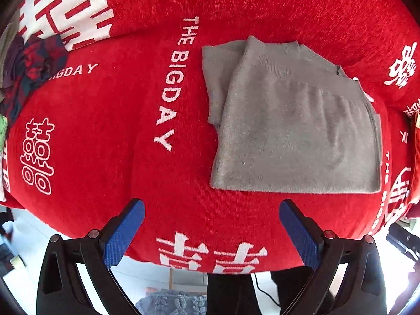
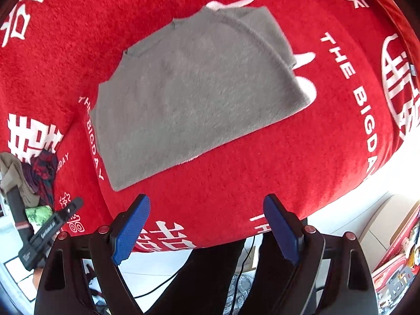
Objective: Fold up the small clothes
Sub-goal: 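Move both open tools to the edge of the folded sweater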
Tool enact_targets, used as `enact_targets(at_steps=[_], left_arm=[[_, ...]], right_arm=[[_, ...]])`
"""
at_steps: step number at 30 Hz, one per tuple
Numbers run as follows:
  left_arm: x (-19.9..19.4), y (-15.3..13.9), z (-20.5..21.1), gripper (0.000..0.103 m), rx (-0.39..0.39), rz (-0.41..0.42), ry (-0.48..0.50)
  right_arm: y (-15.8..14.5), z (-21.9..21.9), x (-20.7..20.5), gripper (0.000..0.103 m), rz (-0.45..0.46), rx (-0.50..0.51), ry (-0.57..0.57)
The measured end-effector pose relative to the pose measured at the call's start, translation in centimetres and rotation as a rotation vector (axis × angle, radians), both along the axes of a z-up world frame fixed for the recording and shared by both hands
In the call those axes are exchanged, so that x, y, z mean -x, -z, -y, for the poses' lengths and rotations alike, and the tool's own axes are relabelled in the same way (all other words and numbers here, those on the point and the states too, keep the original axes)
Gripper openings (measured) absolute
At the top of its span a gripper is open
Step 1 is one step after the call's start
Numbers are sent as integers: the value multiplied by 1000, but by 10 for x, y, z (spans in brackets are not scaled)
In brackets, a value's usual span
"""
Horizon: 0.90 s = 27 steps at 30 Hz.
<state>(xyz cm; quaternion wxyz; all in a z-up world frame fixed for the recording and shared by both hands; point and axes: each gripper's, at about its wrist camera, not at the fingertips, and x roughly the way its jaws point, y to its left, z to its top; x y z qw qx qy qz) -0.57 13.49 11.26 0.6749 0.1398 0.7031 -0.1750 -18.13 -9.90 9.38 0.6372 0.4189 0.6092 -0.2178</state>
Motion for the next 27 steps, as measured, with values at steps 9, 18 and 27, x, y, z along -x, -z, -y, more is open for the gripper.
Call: enact_targets(at_steps=[9, 18, 27], left_arm=[[-4, 35, 5, 102, -32, -5, -68], [-9, 72, 3, 102, -41, -18, -101], [-14, 93, 0, 102, -60, -19, -72]], right_arm=[[52, -9, -29, 90, -12, -58, -133], [84, -14, -45, 90, 93, -105, -140], [101, -20, -60, 90, 223, -203, -51]])
